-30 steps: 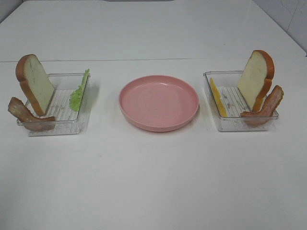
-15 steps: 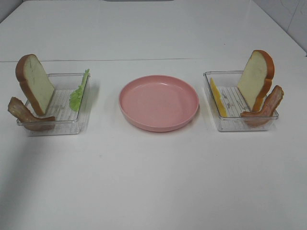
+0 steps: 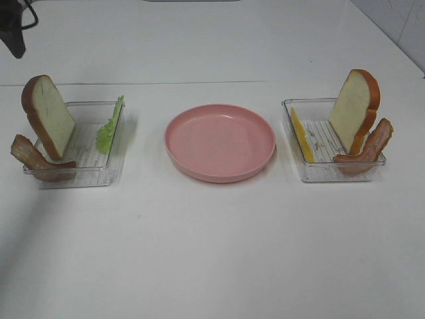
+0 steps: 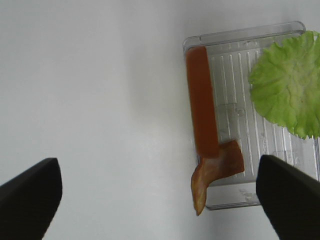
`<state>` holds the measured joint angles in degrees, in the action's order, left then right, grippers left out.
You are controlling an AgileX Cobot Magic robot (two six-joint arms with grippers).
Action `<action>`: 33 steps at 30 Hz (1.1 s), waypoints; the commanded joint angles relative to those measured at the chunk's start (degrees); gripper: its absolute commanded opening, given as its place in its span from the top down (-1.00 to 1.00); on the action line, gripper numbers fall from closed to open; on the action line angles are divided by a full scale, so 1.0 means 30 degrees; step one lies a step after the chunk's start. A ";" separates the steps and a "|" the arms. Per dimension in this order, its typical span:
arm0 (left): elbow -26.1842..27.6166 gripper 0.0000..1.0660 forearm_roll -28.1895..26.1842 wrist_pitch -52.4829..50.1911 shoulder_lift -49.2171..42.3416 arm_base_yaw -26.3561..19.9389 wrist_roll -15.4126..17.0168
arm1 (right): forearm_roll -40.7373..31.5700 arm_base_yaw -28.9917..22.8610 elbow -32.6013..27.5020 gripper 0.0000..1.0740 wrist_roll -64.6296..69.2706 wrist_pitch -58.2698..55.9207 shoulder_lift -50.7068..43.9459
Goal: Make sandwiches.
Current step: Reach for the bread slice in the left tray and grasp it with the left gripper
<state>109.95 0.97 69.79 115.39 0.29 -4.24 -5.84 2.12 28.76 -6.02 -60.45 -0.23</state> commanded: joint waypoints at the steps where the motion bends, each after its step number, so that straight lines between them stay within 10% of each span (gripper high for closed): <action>1: 0.0401 -0.83 -0.0038 0.1012 0.0821 0.0535 0.0191 | 0.0115 0.0038 0.0000 -0.83 -0.0210 0.0057 -0.0401; 24: 0.0439 -0.83 0.0191 -0.2330 0.5004 0.1394 -0.0076 | 0.0076 0.0038 0.0000 -0.83 -0.0191 0.0057 -0.0401; 33: 0.0439 -0.46 0.0191 -0.2368 0.5443 0.1394 -0.0535 | 0.0076 0.0038 0.0000 -0.83 -0.0191 0.0057 -0.0401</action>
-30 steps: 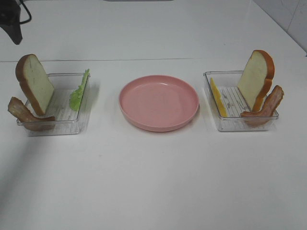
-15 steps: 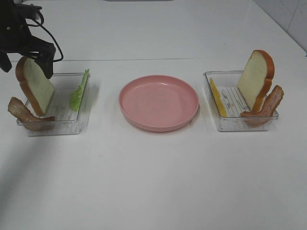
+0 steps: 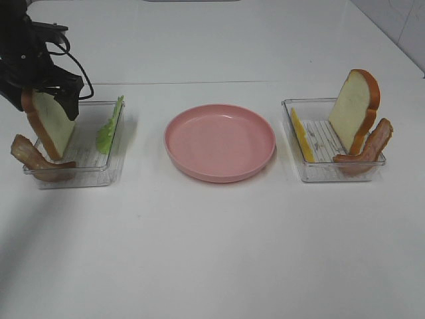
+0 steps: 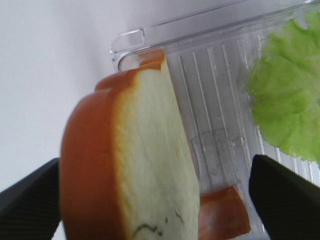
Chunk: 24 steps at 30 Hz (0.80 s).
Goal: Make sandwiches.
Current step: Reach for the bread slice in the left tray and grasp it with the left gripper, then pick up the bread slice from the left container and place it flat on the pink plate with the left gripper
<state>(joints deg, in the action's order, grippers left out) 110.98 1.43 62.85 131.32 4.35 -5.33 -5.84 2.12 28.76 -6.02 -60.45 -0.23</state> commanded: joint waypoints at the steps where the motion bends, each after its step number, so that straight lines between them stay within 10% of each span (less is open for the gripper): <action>1: 0.0095 -0.46 0.0038 -0.0057 0.0134 0.0038 -0.0172 | 0.0076 0.0038 0.0000 -0.83 -0.0191 0.0057 -0.0401; 9: 0.0095 0.97 -0.0038 -0.0306 0.0229 0.0038 0.0688 | 0.0076 0.0038 0.0000 -0.83 -0.0191 0.0057 -0.0401; 24: 0.0095 1.00 -0.0477 0.0859 0.0229 0.0038 0.1261 | 0.0076 0.0038 0.0000 -0.83 -0.0191 0.0057 -0.0401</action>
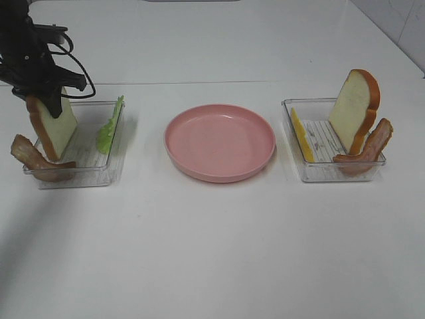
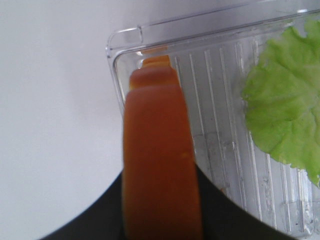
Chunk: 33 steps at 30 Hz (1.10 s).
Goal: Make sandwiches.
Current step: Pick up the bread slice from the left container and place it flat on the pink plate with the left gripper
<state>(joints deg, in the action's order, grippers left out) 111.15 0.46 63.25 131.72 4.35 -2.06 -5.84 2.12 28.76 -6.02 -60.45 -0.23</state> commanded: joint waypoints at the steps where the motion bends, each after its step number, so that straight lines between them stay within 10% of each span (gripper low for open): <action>1: 0.0095 1.00 -0.0153 0.1070 0.0057 0.0038 0.0172 | 0.0076 0.0038 0.0000 -0.83 -0.0191 0.0057 -0.0401; 20: 0.0248 1.00 0.1700 -0.0936 -0.4087 0.0038 0.1012 | 0.0057 0.0038 0.0000 -0.83 -0.0191 0.0057 -0.0401; 33: 0.0248 1.00 -0.6685 -0.1318 -0.6742 0.0038 -0.0649 | 0.0057 0.0038 0.0000 -0.83 -0.0191 0.0057 -0.0401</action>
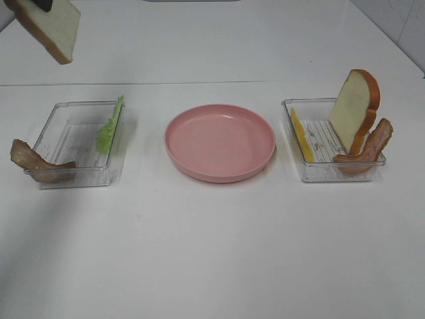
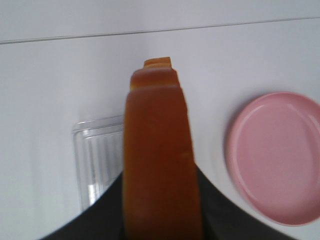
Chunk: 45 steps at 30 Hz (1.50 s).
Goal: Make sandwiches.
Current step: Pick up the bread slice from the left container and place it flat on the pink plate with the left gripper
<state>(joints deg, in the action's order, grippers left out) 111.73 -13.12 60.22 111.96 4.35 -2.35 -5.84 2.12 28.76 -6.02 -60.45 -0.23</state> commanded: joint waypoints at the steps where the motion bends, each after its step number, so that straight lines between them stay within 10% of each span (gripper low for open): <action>1: 0.0057 1.00 -0.2158 -0.0306 -0.0153 0.0038 -0.0554 | 0.0057 0.0038 0.0000 -0.83 -0.0191 0.0057 -0.0401; 8: 0.0057 1.00 -0.6723 -0.0764 0.0745 0.1986 -0.2139 | 0.0057 0.0038 0.0000 -0.83 -0.0191 0.0057 -0.0401; 23: 0.0057 1.00 -0.6665 -0.6551 0.5997 0.7028 0.0019 | 0.0057 0.0038 0.0000 -0.83 -0.0191 0.0057 -0.0401; 45: 0.0286 1.00 -0.8652 -0.5348 0.9435 0.7372 0.0115 | 0.0057 0.0038 0.0000 -0.83 -0.0191 0.0057 -0.0401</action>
<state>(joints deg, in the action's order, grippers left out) 112.36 -38.90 43.54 139.57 26.24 -2.12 -5.84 2.12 28.76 -6.02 -60.45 -0.23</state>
